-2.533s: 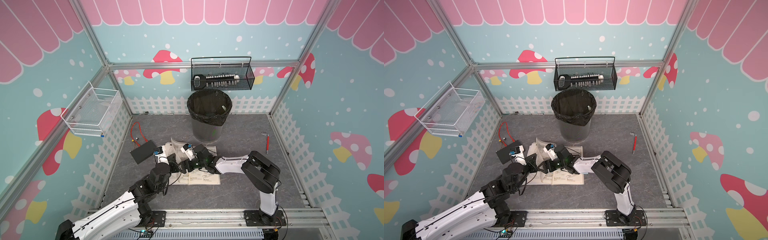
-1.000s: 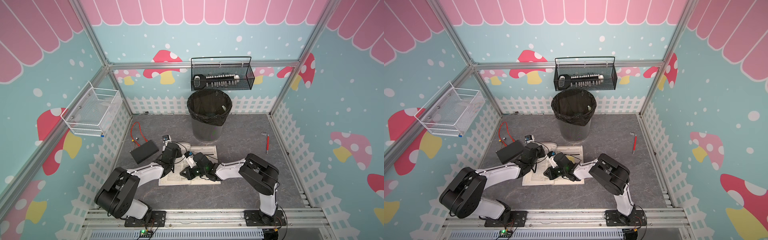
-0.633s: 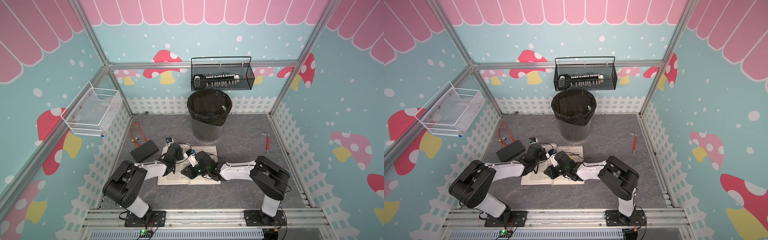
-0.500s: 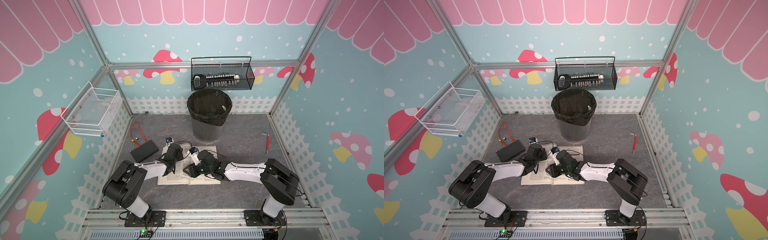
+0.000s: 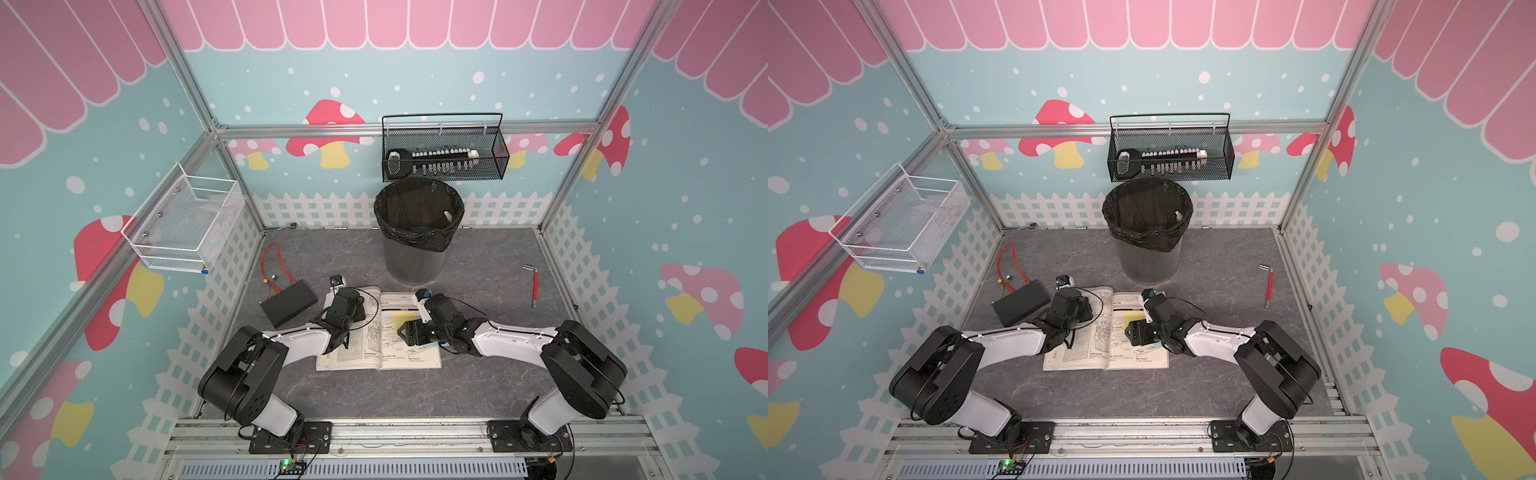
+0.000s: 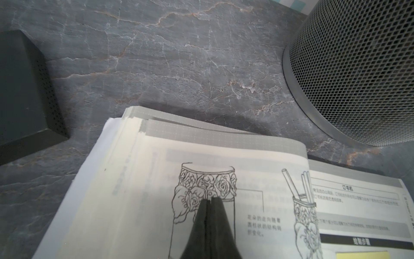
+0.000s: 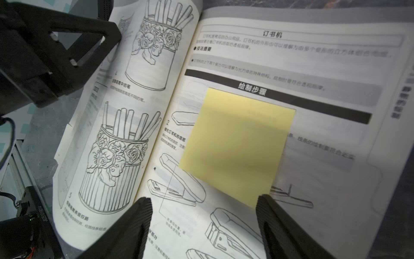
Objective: Peel off the used sticky note
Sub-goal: Tear off the note from the book.
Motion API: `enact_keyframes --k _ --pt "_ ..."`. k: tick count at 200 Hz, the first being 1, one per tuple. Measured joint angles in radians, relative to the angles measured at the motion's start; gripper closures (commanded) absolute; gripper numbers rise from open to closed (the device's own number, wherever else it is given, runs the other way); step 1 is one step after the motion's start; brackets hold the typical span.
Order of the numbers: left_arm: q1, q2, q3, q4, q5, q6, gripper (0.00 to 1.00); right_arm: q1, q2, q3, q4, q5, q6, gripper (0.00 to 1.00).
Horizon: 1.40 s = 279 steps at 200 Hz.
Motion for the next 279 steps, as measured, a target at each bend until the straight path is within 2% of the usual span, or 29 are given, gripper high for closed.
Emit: enact_keyframes --k 86,152,242,279 --pt "0.000 0.000 -0.003 0.000 0.000 0.000 1.00 -0.020 0.046 -0.005 0.045 -0.010 0.037 0.20" --pt "0.000 0.000 -0.003 0.000 0.000 -0.003 1.00 -0.021 0.099 -0.005 0.174 -0.033 0.087 0.20" --pt "-0.008 0.004 -0.003 0.000 0.000 -0.003 1.00 -0.019 0.040 -0.122 0.317 0.089 0.341 0.17" --pt "-0.013 0.013 -0.002 0.003 -0.001 -0.003 1.00 -0.019 0.044 -0.126 0.337 0.103 0.398 0.19"
